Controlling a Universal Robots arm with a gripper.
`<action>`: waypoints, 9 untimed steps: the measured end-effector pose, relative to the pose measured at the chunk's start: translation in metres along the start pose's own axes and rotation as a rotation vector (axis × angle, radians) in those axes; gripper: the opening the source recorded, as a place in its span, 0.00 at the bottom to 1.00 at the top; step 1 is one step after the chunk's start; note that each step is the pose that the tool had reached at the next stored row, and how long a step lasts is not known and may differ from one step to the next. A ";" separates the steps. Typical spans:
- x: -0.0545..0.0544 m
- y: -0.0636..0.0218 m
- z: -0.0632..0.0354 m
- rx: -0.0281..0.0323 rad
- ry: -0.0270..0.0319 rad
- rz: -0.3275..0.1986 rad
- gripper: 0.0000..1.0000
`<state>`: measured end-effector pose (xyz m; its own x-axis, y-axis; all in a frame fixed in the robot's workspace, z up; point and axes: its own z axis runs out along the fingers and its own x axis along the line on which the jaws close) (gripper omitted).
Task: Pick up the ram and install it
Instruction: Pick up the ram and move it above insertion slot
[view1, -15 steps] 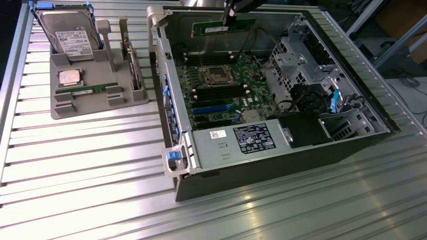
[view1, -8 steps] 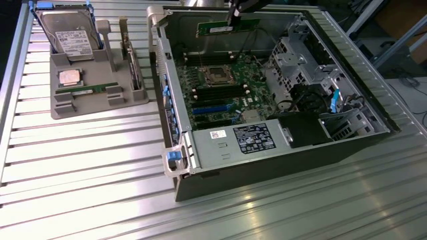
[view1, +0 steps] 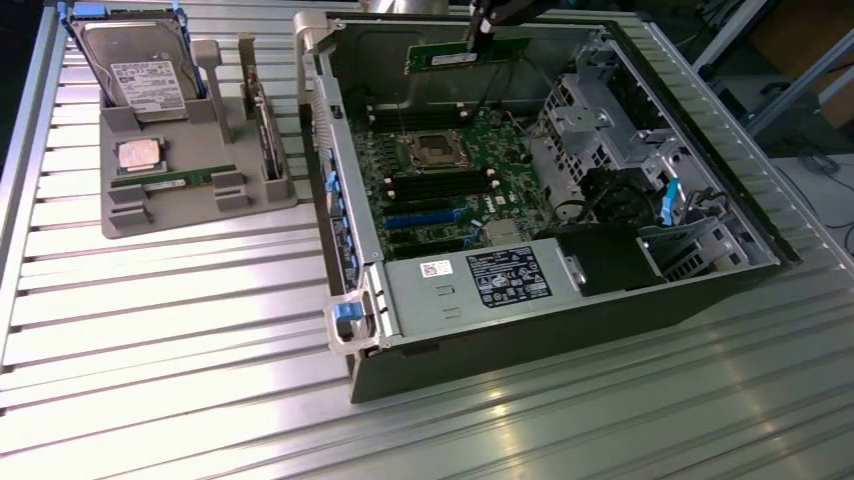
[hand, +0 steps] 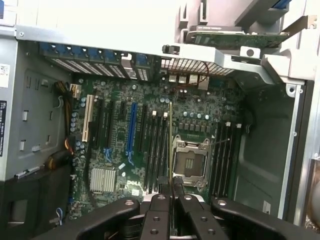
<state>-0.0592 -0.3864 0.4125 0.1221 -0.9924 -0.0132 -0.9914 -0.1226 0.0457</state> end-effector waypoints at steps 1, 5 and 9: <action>0.000 -0.0027 -0.0001 0.0000 0.0001 0.000 0.12; 0.001 -0.0097 -0.0005 0.0000 0.0003 0.000 0.12; 0.002 -0.0181 -0.0008 0.0000 0.0005 0.000 0.12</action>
<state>-0.0409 -0.3864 0.4125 0.1221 -0.9924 -0.0127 -0.9914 -0.1225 0.0457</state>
